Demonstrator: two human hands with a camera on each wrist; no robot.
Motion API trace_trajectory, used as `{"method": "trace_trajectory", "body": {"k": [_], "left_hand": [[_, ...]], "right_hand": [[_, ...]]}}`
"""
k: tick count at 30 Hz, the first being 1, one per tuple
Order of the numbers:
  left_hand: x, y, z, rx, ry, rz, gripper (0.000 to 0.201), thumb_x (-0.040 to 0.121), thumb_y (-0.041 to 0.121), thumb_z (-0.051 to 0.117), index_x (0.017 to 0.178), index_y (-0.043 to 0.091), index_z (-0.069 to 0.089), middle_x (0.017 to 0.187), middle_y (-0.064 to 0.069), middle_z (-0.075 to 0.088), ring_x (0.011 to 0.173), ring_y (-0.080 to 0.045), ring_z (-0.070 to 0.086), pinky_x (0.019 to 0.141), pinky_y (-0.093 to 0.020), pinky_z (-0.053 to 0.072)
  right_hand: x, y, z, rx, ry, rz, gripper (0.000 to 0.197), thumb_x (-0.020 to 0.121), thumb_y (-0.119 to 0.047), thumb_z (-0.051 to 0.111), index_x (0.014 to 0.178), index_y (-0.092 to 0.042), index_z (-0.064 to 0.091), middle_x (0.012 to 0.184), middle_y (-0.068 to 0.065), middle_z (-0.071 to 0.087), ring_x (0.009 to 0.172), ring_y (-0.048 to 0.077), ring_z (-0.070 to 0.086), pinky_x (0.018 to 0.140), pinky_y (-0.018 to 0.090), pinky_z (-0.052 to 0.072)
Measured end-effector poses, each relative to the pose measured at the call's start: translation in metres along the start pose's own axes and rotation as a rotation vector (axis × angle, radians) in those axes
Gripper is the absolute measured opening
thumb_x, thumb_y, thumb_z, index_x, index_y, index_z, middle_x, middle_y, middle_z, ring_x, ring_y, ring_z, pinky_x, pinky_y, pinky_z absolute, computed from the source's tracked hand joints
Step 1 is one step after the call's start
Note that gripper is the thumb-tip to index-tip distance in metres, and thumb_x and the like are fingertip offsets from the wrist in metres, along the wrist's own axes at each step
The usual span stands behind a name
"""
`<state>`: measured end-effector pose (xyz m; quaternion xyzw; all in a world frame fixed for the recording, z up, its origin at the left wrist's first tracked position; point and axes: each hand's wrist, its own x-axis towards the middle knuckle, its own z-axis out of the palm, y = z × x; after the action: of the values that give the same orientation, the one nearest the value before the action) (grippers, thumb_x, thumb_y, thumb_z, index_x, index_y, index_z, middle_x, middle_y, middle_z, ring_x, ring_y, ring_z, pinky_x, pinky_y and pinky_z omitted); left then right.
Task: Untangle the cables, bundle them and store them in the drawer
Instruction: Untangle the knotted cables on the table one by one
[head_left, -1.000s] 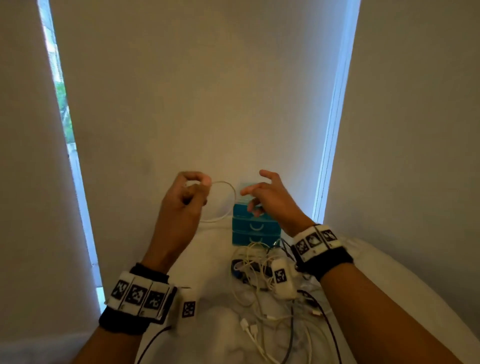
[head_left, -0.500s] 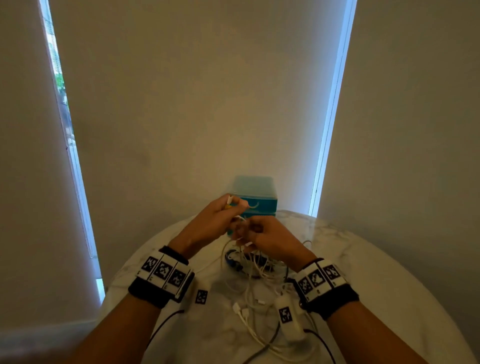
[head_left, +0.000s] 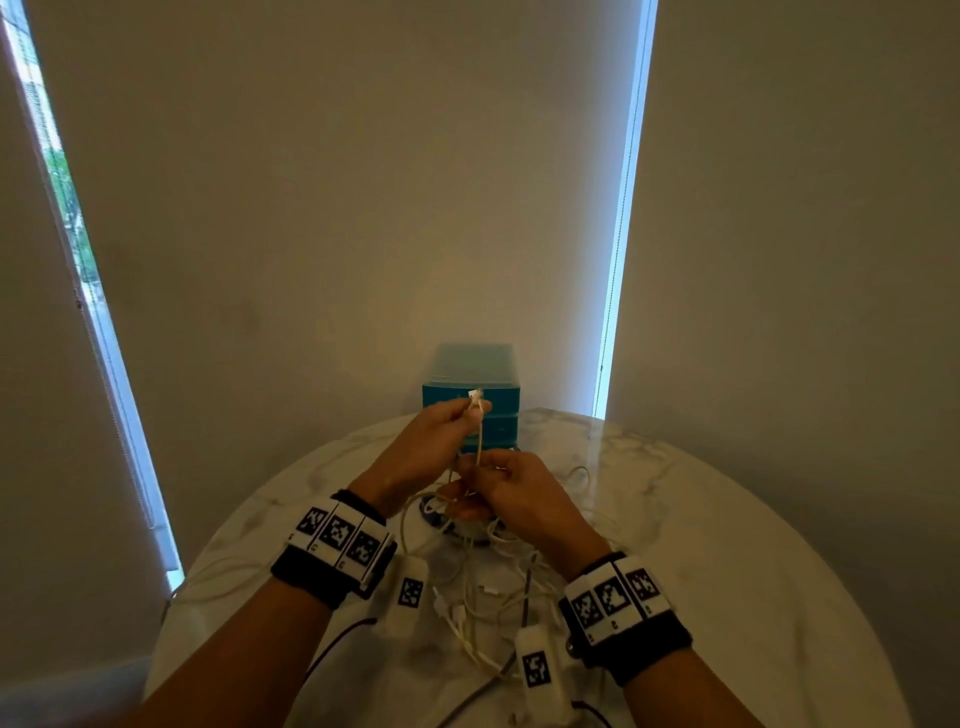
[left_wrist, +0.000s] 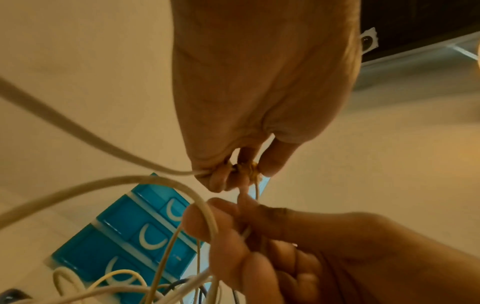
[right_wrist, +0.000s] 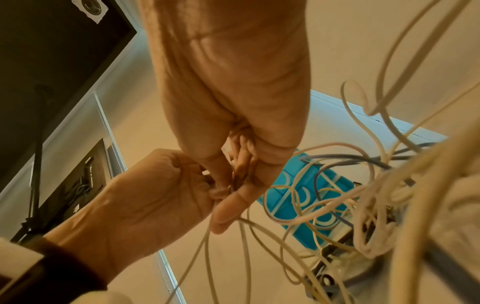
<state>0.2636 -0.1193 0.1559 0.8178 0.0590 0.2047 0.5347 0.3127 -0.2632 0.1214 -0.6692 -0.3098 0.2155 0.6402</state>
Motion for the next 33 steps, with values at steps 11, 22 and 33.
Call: {"method": "trace_trajectory", "body": {"k": [11, 22, 33], "left_hand": [[0.013, 0.02, -0.012, 0.385, -0.101, 0.27, 0.027, 0.099, 0.045, 0.073, 0.123, 0.035, 0.08, 0.133, 0.007, 0.062, 0.13, -0.013, 0.057, 0.117, -0.042, 0.046], [-0.003, 0.009, -0.049, 0.171, -0.244, 0.043, 0.08, 0.096, 0.053, 0.069, 0.165, 0.035, 0.032, 0.144, -0.002, 0.064, 0.111, -0.014, 0.074, 0.085, -0.023, 0.059], [-0.017, -0.032, -0.116, 0.175, -0.313, -0.144, 0.069, 0.104, 0.066, 0.042, 0.099, 0.007, 0.075, 0.063, 0.001, 0.036, 0.052, -0.014, 0.029, 0.048, -0.024, 0.03]], "right_hand": [[0.005, -0.03, -0.007, -0.022, 0.064, -0.128, 0.022, 0.101, -0.003, 0.066, 0.121, -0.003, 0.074, 0.102, 0.01, 0.081, 0.091, 0.02, 0.081, 0.08, 0.026, 0.065], [0.021, -0.071, -0.009, -0.124, 0.133, -0.257, 0.017, 0.106, -0.022, 0.066, 0.106, -0.008, 0.077, 0.096, 0.009, 0.082, 0.09, 0.019, 0.081, 0.081, 0.031, 0.064], [0.052, -0.066, -0.032, 0.267, 0.228, -0.141, 0.013, 0.106, 0.001, 0.059, 0.097, 0.004, 0.067, 0.095, 0.013, 0.068, 0.081, 0.017, 0.075, 0.097, 0.038, 0.063]]}}
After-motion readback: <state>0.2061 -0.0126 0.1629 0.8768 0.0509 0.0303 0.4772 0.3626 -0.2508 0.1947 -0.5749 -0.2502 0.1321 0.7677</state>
